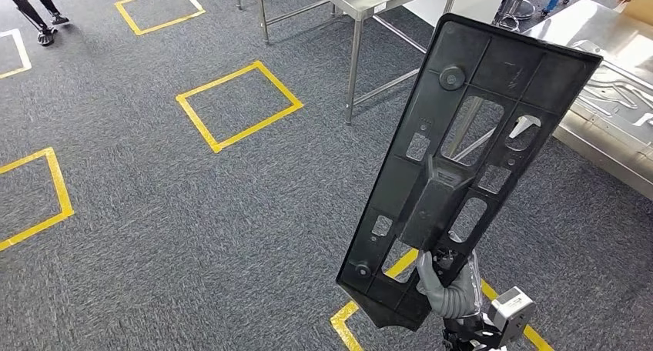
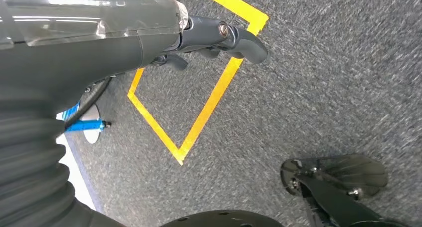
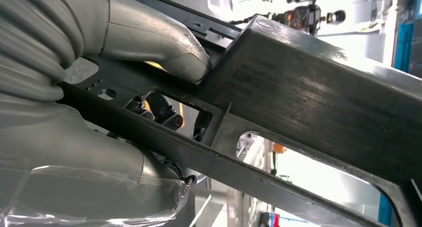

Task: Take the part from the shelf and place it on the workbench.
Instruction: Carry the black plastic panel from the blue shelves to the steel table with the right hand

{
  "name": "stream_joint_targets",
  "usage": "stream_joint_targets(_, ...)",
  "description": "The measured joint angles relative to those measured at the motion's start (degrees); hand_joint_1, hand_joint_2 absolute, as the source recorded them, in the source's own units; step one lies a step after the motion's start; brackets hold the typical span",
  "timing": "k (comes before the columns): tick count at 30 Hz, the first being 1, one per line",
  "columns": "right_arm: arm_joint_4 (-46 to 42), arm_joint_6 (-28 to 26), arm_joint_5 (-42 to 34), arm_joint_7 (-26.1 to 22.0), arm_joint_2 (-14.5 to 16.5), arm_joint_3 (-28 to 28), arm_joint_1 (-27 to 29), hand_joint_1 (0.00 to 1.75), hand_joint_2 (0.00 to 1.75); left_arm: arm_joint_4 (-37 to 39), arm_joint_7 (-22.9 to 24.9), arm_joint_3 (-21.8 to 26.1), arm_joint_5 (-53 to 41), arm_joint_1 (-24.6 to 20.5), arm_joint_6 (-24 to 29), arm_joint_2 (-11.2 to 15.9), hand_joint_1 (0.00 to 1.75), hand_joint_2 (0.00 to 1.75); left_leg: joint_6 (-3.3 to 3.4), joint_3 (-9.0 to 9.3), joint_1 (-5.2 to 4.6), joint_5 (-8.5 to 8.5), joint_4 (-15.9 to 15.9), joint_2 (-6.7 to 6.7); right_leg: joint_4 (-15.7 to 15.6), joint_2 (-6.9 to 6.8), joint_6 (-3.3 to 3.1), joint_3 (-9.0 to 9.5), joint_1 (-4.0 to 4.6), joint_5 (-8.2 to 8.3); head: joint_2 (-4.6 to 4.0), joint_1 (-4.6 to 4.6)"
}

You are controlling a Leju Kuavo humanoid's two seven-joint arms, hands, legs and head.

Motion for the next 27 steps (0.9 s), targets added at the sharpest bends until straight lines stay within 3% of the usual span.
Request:
stream_joint_targets(2, 0.1, 0.0, 0.3, -0.2, -0.2, 0.2, -0.1, 1.75, 1.75, 0.0, -0.3, 0.0, 0.1, -0.1, 0.1, 0.0, 0.00, 1.75, 0.75, 0.14, 0.16, 0.40, -0.5, 1.10, 1.4, -1.86, 0.56, -0.73, 0.09, -1.04, 0.00, 0.01)
stream_joint_targets(4, 0.1, -0.5, 1.2, -0.4, -0.4, 0.5, -0.5, 1.75, 1.75, 0.0, -0.9, 0.1, 0.2, 0.0, 0.2, 0.0, 0.00, 1.75, 1.26, 0.20, 0.17, 0.56, -0.8, 2.35, 6.9, -4.62, 0.92, -3.32, 0.08, -4.18, 0.00, 0.02)
stream_joint_targets(6, 0.4, -0.9, 2.1, -0.5, -0.4, 0.9, -0.8, 1.75, 1.75, 0.0, -1.4, 0.2, 0.3, 0.1, 0.4, 0.1, 0.00, 1.75, 1.42, 0.15, 0.05, 0.47, -0.8, 3.67, 13.9, -5.33, 1.20, -6.74, -0.17, -6.99, 0.00, 0.02)
stream_joint_targets(7, 0.6, -0.9, 2.1, -0.5, -0.5, 1.1, -0.8, 1.75, 1.75, 0.0, -1.8, 0.2, 0.3, 0.1, 0.4, 0.1, 0.00, 1.75, 1.41, 0.16, 0.03, 0.40, -0.8, 4.31, 15.5, -5.45, 1.34, -7.51, -0.30, -7.09, 0.00, 0.02)
stream_joint_targets(8, 0.8, -0.6, 1.8, -0.5, -0.6, 1.3, -0.9, 1.75, 1.75, 0.0, -2.1, 0.2, 0.3, 0.1, 0.5, 0.1, 0.00, 1.75, 1.34, 0.22, 0.04, 0.31, -0.8, 4.90, 14.8, -5.65, 1.45, -7.13, -0.44, -6.13, 0.00, 0.02)
stream_joint_targets(9, 1.1, -0.2, 1.4, -0.5, -0.6, 1.5, -1.0, 1.75, 1.75, 0.0, -2.5, 0.3, 0.3, 0.0, 0.6, 0.1, 0.00, 1.75, 1.21, 0.35, 0.05, 0.20, -0.8, 5.43, 12.0, -6.09, 1.51, -5.59, -0.55, -4.36, 0.00, 0.02)
stream_joint_targets(11, 1.6, -0.4, 1.1, -0.5, -0.7, 1.7, -1.5, 1.75, 1.75, 0.0, -3.1, 0.3, 0.3, -0.1, 0.6, 0.1, 0.00, 1.75, 0.68, 0.73, -0.08, -0.17, -0.6, 6.33, 4.1, -8.01, 1.31, -1.40, -0.48, -1.32, 0.00, 0.02)
stream_joint_targets(13, 1.9, -2.6, 2.7, -0.7, -0.8, 1.8, -1.9, 1.75, 1.75, 0.0, -3.3, 0.3, 0.3, -0.1, 0.7, 0.1, 0.00, 1.75, 0.04, 1.03, -0.34, -0.53, -0.5, 7.12, 0.2, -9.02, 0.71, 0.52, -0.10, -0.65, 0.00, 0.01)
stream_joint_targets(15, 2.0, -5.8, 5.4, -1.1, -0.8, 1.8, -2.1, 1.75, 1.75, 0.0, -3.0, 0.3, 0.2, -0.2, 0.7, 0.1, 0.00, 1.75, -0.59, 1.26, -0.39, -0.77, -0.6, 7.95, 0.1, -8.15, 0.01, 0.41, 0.12, -0.78, 0.00, 0.01)
stream_joint_targets(17, 1.8, -9.5, 9.0, -1.6, -0.7, 1.9, -2.1, 1.75, 1.75, 0.0, -1.9, 0.2, -0.2, -0.2, 0.4, 0.1, 0.00, 1.75, -1.24, 0.96, -0.13, -1.84, 0.6, 7.17, -0.2, -7.21, -0.69, 0.45, -0.03, -0.61, 0.00, 0.00)
stream_joint_targets(18, 1.5, -11.6, 11.2, -1.9, -0.7, 2.0, -2.2, 1.75, 1.75, 0.0, -1.2, 0.2, -0.5, -0.3, 0.1, 0.1, 0.00, 1.75, -1.49, 0.07, -0.02, -3.21, 2.8, 6.18, -0.3, -6.76, -1.01, 0.50, -0.15, -0.50, 0.00, 0.01)
stream_joint_targets(20, 0.7, -15.3, 16.0, -2.2, -0.8, 2.6, -2.4, 1.75, 1.75, 0.0, 0.3, 0.2, -1.0, -0.7, -0.7, 0.2, 0.00, 1.75, -1.76, -3.24, 0.05, -7.01, 10.2, 4.25, -0.3, -5.90, -1.43, 0.53, -0.15, -0.47, 0.00, 0.00)
stream_joint_targets(22, -0.4, -18.2, 20.8, -1.9, -1.0, 3.5, -2.5, 1.75, 1.75, 0.0, 1.3, 0.2, -1.3, -1.4, -1.3, 0.2, 0.00, 1.75, -1.76, -5.84, 0.03, -8.80, 16.1, 3.89, -0.3, -4.86, -1.59, 0.64, 0.03, -0.52, 0.00, 0.00)
stream_joint_targets(23, -1.1, -19.8, 23.6, -1.7, -1.3, 3.9, -2.6, 1.75, 1.75, 0.0, 1.6, 0.2, -1.4, -1.5, -1.4, 0.3, 0.00, 1.75, -1.61, -5.80, 0.02, -7.93, 16.0, 3.81, -0.2, -4.20, -1.61, 0.76, 0.11, -0.54, 0.00, 0.00)
stream_joint_targets(24, -1.6, -21.4, 26.3, -1.2, -1.7, 4.4, -2.7, 1.75, 1.75, 0.0, 1.7, 0.1, -1.6, -1.5, -1.5, 0.3, 0.00, 1.75, -1.37, -4.75, 0.02, -6.05, 13.7, 3.57, -0.2, -3.47, -1.60, 0.92, 0.16, -0.57, 0.00, 0.00)
stream_joint_targets(26, -2.6, -24.4, 30.5, -0.4, -2.6, 5.3, -3.1, 1.75, 1.75, 0.0, 1.4, 0.1, -1.6, -1.1, -1.5, 0.5, 0.00, 1.75, -0.71, -1.51, 0.02, -1.81, 5.8, 1.49, -0.1, -2.04, -1.44, 1.03, 0.24, -0.59, 0.00, 0.01)
stream_joint_targets(27, -2.9, -25.3, 31.5, 0.0, -3.2, 5.7, -3.4, 1.75, 1.75, 0.0, 0.9, 0.1, -1.6, -0.8, -1.3, 0.6, 0.00, 1.75, -0.47, -0.23, 0.03, -0.75, 2.6, 0.35, -0.1, -1.35, -1.22, 0.86, 0.24, -0.52, 0.00, 0.01)
